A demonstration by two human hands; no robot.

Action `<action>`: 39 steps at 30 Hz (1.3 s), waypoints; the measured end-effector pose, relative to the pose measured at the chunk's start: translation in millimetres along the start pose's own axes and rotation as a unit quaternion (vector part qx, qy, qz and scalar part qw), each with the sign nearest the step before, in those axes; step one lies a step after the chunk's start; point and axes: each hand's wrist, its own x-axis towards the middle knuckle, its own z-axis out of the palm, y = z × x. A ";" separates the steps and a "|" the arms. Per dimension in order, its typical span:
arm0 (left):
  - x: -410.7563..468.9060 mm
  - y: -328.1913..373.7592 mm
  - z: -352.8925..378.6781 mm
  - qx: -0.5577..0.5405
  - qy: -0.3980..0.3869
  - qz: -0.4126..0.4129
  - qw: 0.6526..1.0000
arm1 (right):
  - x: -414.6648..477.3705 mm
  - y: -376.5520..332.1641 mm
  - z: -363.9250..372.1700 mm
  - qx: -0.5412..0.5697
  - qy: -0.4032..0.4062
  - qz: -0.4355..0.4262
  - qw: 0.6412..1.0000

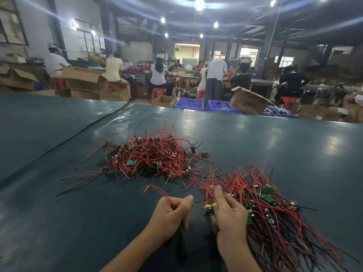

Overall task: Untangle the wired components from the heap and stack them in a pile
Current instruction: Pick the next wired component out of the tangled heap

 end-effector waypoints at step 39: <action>-6.6 -2.0 2.1 0.026 0.113 0.098 0.988 | -31.2 12.7 9.6 -0.300 -0.151 -0.468 0.817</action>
